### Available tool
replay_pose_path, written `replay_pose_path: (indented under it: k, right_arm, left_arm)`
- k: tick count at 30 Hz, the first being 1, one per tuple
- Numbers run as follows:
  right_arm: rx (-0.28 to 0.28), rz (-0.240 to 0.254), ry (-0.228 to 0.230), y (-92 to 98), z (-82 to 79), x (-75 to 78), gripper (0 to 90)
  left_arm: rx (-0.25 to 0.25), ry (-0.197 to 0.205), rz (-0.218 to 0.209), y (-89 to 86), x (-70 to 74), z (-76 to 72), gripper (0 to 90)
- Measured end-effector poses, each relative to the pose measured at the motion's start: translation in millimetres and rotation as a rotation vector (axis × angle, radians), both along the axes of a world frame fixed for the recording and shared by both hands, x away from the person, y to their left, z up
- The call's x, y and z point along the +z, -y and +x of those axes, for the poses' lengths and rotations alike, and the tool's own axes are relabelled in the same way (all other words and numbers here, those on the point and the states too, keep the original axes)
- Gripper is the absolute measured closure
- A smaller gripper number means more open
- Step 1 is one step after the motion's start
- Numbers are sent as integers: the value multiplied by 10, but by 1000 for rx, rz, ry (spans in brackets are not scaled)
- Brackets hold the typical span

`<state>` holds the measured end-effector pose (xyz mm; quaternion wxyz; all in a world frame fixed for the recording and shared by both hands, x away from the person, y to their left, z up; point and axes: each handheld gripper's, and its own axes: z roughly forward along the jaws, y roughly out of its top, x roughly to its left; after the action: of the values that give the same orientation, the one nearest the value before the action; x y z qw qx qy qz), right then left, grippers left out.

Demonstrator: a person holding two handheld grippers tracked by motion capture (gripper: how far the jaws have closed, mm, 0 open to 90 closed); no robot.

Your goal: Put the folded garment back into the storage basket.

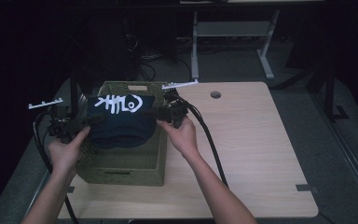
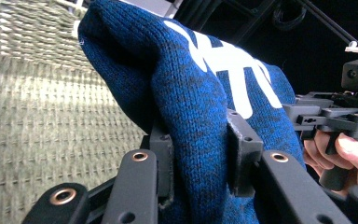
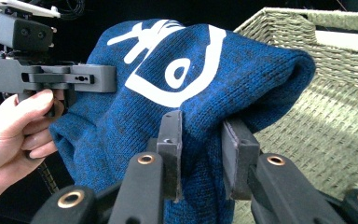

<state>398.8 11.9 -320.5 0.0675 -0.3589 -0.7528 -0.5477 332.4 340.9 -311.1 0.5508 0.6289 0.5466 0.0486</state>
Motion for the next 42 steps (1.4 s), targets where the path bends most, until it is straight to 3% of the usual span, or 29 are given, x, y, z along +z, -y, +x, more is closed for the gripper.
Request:
replay_pose_path:
  k: [14,20,37,42]
  right_arm:
    - [-13,-4,-16,-216,76,-150,712]
    - [-24,-21,-30,-251,117,-231,712]
    - [-40,-75,-63,-256,162,-455,710]
    - [-45,-86,-60,-243,157,-499,710]
  left_arm:
    - [50,-43,11,-196,-121,76,665]
    - [63,-83,20,-215,-202,163,657]
    - [67,-153,117,-135,-316,273,638]
    - [60,-156,134,-113,-324,283,626]
